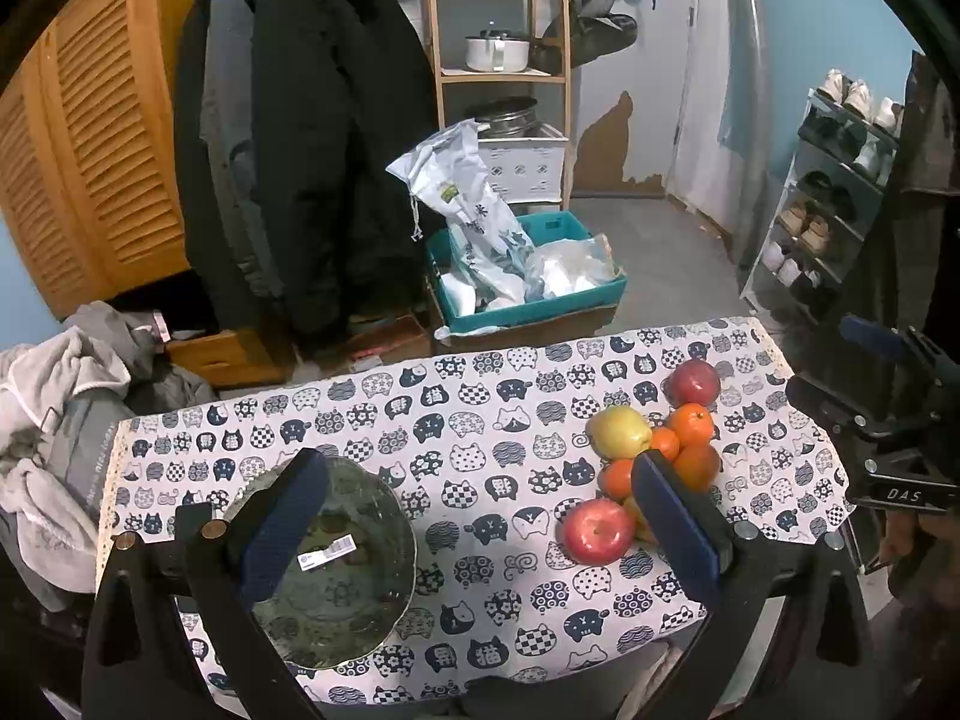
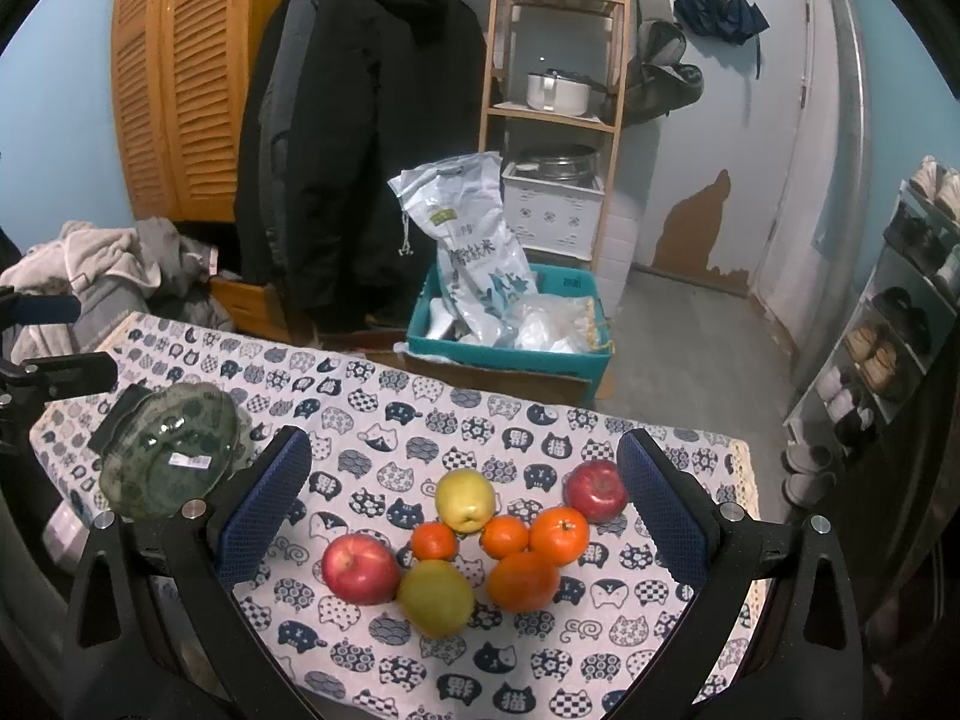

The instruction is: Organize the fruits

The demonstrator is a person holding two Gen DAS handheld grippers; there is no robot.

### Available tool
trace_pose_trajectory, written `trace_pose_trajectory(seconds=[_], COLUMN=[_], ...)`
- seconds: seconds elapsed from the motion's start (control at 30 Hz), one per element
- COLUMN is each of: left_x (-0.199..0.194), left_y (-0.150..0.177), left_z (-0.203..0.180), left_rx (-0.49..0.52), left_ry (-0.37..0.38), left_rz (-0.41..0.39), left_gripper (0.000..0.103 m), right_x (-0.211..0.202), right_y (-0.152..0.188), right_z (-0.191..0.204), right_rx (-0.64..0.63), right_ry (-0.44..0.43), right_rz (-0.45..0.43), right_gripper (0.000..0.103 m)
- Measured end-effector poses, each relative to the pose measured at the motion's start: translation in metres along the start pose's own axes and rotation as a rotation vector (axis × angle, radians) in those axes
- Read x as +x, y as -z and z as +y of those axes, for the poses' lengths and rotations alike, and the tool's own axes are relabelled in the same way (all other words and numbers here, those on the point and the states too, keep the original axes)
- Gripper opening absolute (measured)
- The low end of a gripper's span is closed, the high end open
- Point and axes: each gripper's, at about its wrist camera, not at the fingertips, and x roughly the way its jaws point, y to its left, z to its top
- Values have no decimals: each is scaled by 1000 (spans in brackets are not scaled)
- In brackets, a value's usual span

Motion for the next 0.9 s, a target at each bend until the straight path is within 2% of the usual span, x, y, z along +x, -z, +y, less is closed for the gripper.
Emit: trace_pose_trajectory(seconds=[0.9], left_x=[1], left_y=[1], left_z=[2], left_rx=[2], left_ry=[4], left_rz=[5], left_gripper=[102], right_x=[0], right_y=[0], right_z=[-10], right_rx=[22], right_ry=[10], right_rz=[2], right_gripper=[101])
